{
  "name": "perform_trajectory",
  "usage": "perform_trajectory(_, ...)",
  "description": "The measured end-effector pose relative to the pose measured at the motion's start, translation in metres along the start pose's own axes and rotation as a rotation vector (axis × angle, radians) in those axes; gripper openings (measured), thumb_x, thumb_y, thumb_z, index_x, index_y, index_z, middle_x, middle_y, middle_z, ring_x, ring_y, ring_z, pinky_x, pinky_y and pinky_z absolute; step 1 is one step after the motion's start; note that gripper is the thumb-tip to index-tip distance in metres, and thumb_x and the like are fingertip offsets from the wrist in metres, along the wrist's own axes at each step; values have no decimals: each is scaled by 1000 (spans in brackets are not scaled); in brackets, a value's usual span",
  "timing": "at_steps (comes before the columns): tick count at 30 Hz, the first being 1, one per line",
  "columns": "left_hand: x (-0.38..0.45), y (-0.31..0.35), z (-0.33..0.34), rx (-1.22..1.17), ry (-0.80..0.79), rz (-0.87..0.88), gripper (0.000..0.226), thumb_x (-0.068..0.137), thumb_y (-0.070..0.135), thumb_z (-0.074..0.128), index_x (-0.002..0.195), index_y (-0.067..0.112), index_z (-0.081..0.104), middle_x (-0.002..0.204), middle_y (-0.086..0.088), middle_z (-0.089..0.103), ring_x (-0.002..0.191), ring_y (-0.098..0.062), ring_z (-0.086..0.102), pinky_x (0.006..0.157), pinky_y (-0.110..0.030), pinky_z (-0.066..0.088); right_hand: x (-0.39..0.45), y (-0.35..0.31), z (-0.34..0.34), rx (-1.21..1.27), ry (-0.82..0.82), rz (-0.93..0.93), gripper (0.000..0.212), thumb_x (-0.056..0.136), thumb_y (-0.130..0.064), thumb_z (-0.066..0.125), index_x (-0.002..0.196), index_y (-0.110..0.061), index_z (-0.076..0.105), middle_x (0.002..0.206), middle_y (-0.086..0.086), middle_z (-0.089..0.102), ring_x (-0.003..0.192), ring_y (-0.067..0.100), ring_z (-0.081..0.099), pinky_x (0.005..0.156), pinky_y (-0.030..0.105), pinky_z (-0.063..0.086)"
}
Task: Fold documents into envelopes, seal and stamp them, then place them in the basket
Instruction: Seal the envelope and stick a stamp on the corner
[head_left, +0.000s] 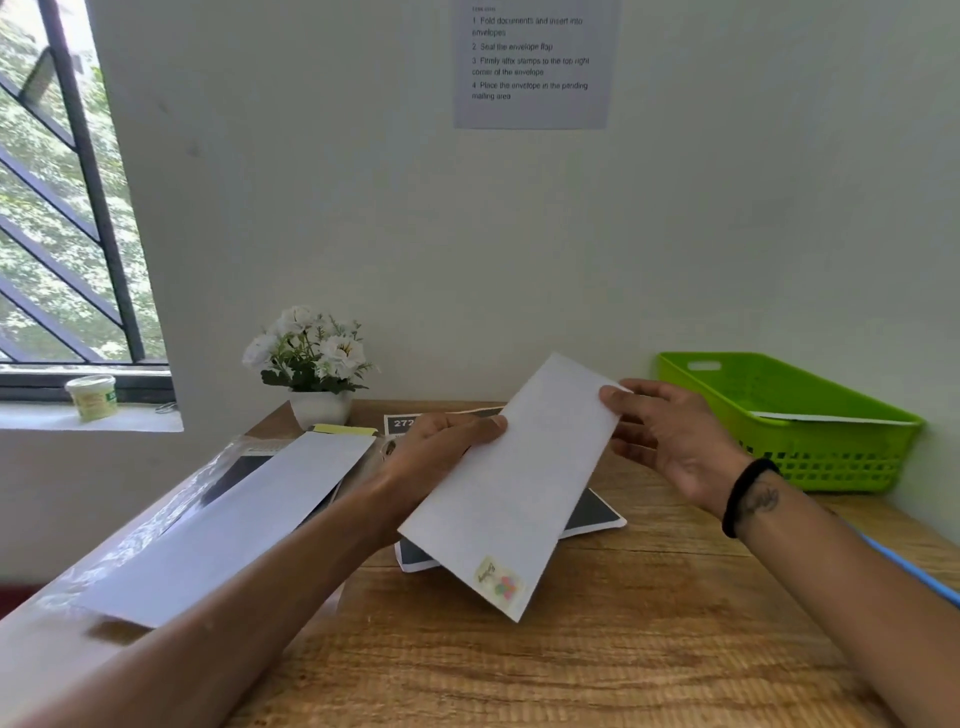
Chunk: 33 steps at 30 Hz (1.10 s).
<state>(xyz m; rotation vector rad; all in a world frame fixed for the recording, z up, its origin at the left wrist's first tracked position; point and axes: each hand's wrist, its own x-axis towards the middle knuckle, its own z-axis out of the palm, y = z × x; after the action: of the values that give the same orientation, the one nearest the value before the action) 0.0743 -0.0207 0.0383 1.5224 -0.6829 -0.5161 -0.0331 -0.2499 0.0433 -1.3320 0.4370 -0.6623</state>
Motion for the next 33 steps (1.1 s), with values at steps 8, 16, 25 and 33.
perform_trajectory(8, 3, 1, -6, 50, -76, -68, 33, 100, 34, 65, 110, 6, 78, 101, -16, 80, 81, -28, 78, 80, -40, 62, 7, 3, -6, -26, 6, 113, 12, 87, -10, 78, 95, -11, 69, 94, 10, 73, 77, 20, 67, 62, 28, 56)
perform_trajectory(16, 9, -2, -20, -515, -61, -127, 22, 100, 21, 59, 85, 10, 71, 81, -12, 70, 58, -22, 68, 55, -24, 58, 2, 4, -5, 144, -170, 275, 21, 84, 0, 76, 105, 0, 73, 95, 12, 66, 61, 14, 61, 54, 21, 58)
perform_trajectory(25, 16, -2, -20, -661, -258, -29, 39, 99, 9, 57, 137, 8, 66, 134, -11, 70, 89, -23, 75, 88, -39, 62, -5, 5, 9, 454, -291, 298, 61, 77, 15, 63, 136, 4, 57, 84, 17, 65, 61, 16, 70, 51, 19, 58)
perform_trajectory(33, 16, -10, -8, -396, -35, 39, 29, 98, 28, 69, 120, 8, 66, 121, -14, 75, 109, -34, 74, 102, -51, 56, -19, 17, 22, 114, -344, 138, 52, 77, 2, 78, 126, -3, 61, 87, 15, 73, 73, 26, 73, 64, 29, 63)
